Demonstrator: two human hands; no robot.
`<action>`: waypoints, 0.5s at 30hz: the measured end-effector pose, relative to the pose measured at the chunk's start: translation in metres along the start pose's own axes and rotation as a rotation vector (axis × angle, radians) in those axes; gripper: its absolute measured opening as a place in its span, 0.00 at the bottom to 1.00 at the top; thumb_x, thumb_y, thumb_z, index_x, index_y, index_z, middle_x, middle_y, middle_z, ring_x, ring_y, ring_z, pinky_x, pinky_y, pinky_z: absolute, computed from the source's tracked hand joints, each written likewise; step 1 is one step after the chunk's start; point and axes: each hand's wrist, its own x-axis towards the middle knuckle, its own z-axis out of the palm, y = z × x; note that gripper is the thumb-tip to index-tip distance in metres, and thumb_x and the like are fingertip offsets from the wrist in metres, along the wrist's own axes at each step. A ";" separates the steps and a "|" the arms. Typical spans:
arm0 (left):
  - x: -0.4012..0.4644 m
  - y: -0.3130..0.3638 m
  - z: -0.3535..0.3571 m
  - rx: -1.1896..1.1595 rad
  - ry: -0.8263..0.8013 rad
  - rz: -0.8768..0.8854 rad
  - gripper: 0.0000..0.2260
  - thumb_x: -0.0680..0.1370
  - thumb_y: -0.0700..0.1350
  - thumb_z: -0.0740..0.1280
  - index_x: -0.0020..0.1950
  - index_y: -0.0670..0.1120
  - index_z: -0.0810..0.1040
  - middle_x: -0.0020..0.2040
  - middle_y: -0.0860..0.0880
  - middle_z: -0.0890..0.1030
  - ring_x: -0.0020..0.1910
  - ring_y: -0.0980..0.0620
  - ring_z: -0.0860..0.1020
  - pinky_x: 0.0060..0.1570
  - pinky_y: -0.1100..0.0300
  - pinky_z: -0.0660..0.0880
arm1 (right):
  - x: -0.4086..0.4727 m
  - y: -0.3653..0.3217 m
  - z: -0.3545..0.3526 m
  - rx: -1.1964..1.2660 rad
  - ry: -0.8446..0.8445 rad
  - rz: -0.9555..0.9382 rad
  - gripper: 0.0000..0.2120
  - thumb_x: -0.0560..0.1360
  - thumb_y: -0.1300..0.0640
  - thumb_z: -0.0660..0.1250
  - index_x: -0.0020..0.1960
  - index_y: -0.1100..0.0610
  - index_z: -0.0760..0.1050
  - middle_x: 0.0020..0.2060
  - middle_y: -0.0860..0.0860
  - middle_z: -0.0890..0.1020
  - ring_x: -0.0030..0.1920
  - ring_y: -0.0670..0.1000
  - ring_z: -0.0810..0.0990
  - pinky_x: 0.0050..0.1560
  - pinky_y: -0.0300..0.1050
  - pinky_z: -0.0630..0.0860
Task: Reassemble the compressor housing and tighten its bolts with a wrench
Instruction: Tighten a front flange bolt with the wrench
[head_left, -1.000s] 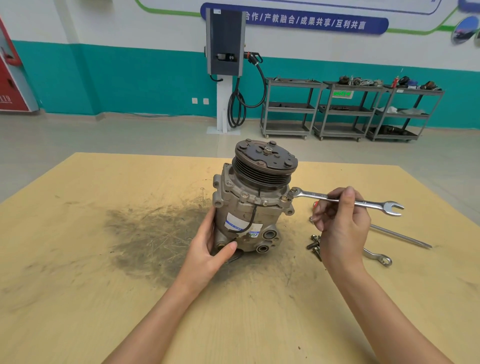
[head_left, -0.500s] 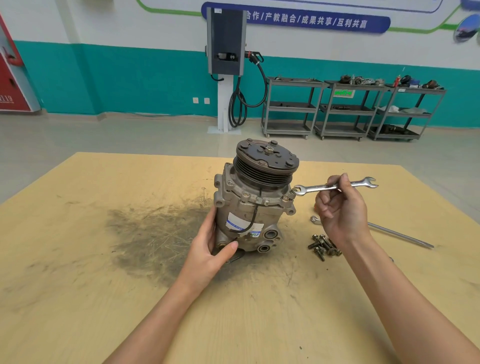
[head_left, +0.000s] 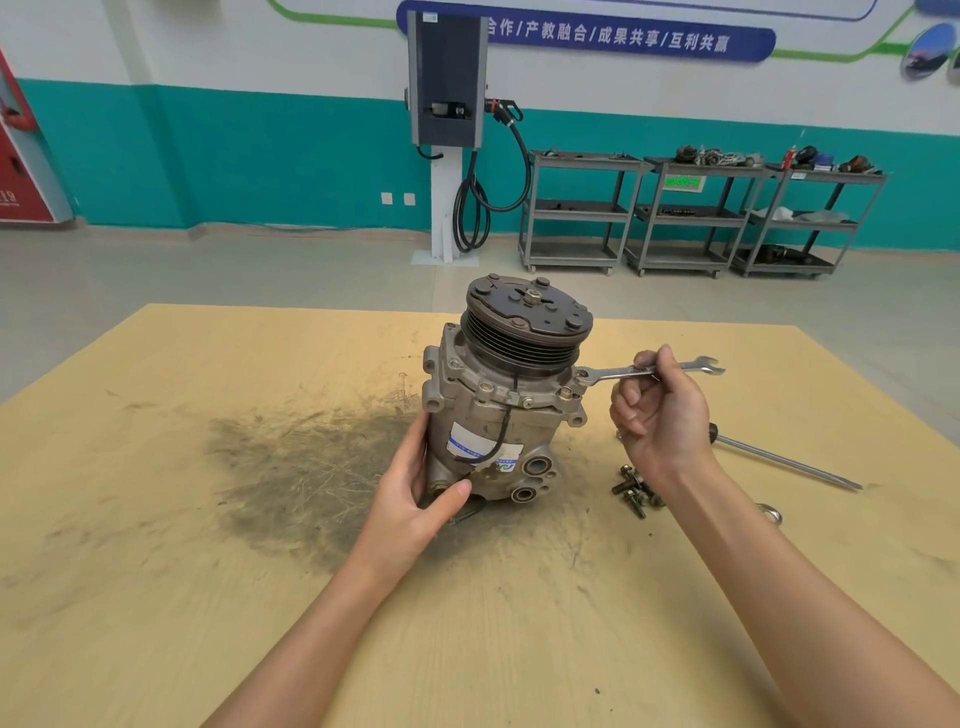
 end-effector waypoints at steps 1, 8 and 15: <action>0.000 0.000 0.000 0.003 -0.001 -0.002 0.35 0.71 0.37 0.70 0.72 0.58 0.60 0.68 0.70 0.72 0.71 0.68 0.69 0.66 0.72 0.67 | -0.002 0.001 -0.001 0.018 0.026 -0.015 0.18 0.84 0.51 0.52 0.39 0.56 0.69 0.21 0.51 0.69 0.18 0.46 0.64 0.18 0.35 0.53; -0.001 0.001 -0.001 0.001 -0.001 -0.009 0.37 0.71 0.38 0.70 0.75 0.55 0.58 0.71 0.66 0.69 0.71 0.68 0.68 0.68 0.71 0.67 | 0.007 -0.012 0.003 -0.034 0.047 0.024 0.19 0.84 0.52 0.52 0.38 0.57 0.68 0.21 0.51 0.69 0.19 0.46 0.64 0.18 0.35 0.55; -0.001 0.002 -0.001 -0.001 -0.007 -0.007 0.37 0.71 0.38 0.70 0.76 0.54 0.58 0.70 0.67 0.70 0.71 0.68 0.69 0.67 0.72 0.67 | 0.015 -0.017 0.002 -0.057 -0.026 0.135 0.17 0.84 0.51 0.52 0.39 0.57 0.68 0.21 0.51 0.69 0.19 0.46 0.64 0.17 0.33 0.56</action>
